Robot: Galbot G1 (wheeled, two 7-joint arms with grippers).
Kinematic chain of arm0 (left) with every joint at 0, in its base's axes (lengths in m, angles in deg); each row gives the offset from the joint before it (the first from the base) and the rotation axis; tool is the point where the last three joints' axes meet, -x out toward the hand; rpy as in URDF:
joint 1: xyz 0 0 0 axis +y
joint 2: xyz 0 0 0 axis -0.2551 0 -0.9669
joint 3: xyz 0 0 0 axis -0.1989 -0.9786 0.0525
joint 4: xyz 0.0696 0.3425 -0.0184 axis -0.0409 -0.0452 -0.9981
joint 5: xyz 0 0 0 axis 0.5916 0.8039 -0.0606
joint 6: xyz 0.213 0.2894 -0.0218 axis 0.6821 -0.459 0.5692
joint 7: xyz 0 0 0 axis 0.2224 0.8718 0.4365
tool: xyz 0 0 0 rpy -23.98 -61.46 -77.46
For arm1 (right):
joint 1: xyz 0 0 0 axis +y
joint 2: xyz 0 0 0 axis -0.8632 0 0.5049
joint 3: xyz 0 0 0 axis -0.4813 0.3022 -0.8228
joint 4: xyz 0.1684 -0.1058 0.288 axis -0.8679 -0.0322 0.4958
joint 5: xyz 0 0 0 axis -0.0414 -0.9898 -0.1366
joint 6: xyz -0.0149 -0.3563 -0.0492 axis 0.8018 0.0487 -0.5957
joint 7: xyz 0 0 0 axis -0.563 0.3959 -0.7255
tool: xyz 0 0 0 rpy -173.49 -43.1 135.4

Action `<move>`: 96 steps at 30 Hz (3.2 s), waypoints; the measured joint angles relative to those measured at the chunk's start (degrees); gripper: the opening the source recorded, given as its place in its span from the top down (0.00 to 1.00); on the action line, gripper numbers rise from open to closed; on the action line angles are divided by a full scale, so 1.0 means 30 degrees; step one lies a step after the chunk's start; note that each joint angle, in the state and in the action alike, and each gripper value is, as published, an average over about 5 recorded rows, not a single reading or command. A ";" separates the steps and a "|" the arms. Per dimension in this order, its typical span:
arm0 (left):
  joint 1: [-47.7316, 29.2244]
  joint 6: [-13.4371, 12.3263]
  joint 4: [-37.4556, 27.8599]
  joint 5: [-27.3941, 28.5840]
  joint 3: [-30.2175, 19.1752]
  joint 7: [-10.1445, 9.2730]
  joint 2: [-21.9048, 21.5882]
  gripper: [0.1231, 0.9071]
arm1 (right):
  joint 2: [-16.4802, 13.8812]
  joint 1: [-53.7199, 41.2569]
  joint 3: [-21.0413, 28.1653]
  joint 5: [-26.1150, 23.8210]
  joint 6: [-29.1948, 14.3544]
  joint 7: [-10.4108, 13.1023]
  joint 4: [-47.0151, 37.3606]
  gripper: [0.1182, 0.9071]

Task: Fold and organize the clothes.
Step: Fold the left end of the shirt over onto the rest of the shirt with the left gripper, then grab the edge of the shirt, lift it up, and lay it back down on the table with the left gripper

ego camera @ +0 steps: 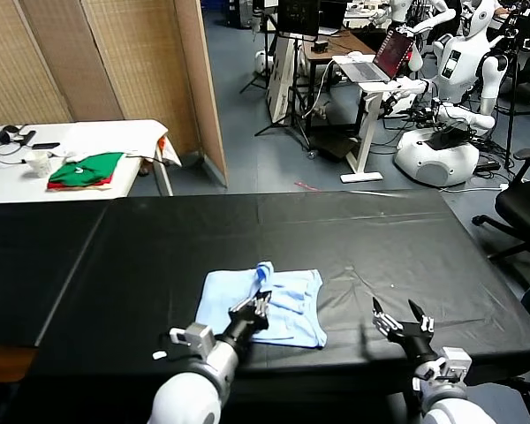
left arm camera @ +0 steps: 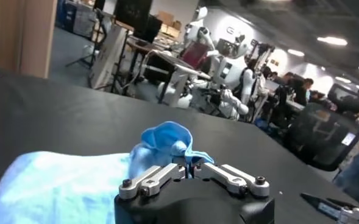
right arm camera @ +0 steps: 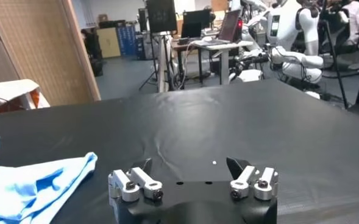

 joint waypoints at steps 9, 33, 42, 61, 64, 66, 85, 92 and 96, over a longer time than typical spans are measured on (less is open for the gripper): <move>-0.0219 0.0089 -0.0322 0.0059 -0.0743 0.0077 0.0819 0.93 | -0.0093 -0.0135 -0.0052 0.0003 0.0001 -0.0061 -0.0075 0.00; -0.0901 -0.1009 -0.2877 0.0905 -0.1883 0.0428 0.2339 0.60 | -0.0536 -0.0215 0.0586 -0.0142 -0.0052 -0.0526 0.0042 0.00; -0.0288 -0.1025 -0.2251 -0.2070 -0.1772 0.0494 0.2907 0.02 | -0.1452 -0.0463 0.1758 0.0019 -0.0019 -0.0889 0.0419 0.00; 0.1257 -0.4210 -0.2015 0.3881 0.4074 0.0832 0.0378 0.00 | -0.1305 -0.3370 0.5739 -0.5421 0.2299 0.0547 -0.1728 0.00; 0.1237 -0.4206 -0.2270 0.3491 0.4423 0.0880 0.0583 0.00 | -0.1250 -0.3438 0.5476 -0.4213 0.1719 0.0634 -0.1359 0.00; 0.1211 -0.4140 -0.2463 0.3021 0.4549 0.0935 0.0739 0.00 | -0.1196 -0.3443 0.5233 -0.3368 0.1471 0.0631 -0.1104 0.00; 0.1145 -0.2277 -0.3019 -0.3100 0.5333 0.0905 0.1200 0.06 | -0.1034 -0.2735 0.4049 -0.1619 0.0897 0.0371 0.0591 0.00; 0.1291 -0.1700 -0.2978 -0.4361 0.5467 0.0880 0.1167 0.58 | -0.0906 -0.2803 0.4105 -0.1622 0.0892 0.0364 0.0794 0.00; 0.1291 -0.1274 -0.2850 -0.5148 0.5553 0.0763 0.1189 0.84 | -0.0889 -0.2790 0.4056 -0.1629 0.0892 0.0359 0.0854 0.00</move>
